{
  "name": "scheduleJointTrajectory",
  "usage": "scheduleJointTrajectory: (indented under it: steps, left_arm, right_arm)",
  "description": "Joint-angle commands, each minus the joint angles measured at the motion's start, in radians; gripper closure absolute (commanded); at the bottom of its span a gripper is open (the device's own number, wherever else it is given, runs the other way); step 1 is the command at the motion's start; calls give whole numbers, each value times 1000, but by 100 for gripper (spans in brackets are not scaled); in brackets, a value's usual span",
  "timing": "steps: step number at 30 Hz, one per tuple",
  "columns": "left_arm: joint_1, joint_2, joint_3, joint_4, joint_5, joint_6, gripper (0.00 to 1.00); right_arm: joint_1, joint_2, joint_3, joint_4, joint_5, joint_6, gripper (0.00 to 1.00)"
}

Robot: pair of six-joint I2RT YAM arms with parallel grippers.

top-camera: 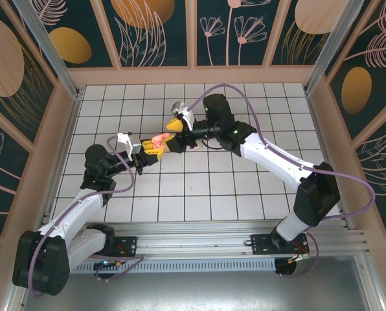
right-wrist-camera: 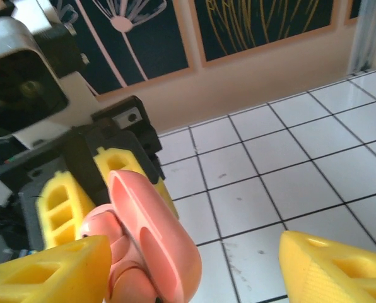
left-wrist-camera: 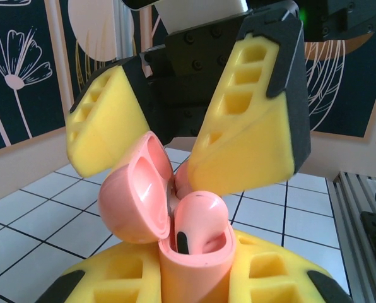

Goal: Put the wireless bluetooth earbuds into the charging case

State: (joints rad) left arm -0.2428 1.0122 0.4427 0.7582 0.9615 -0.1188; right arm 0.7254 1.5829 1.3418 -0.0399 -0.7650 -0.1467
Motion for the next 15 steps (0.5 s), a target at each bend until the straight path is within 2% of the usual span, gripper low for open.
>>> scheduleJointTrajectory:
  steps: [1,10,15]
  left_arm:
    - [-6,-18,31,30,25,20,93]
    - [-12,-19,34,31,32,22,93]
    - [-13,-21,36,23,25,25,93]
  right_arm:
    - [-37,-2,33,67,-175,71,29]
    - [-44,97,143,-4,-352,117,30]
    - [-43,120,171,-35,-402,109,34]
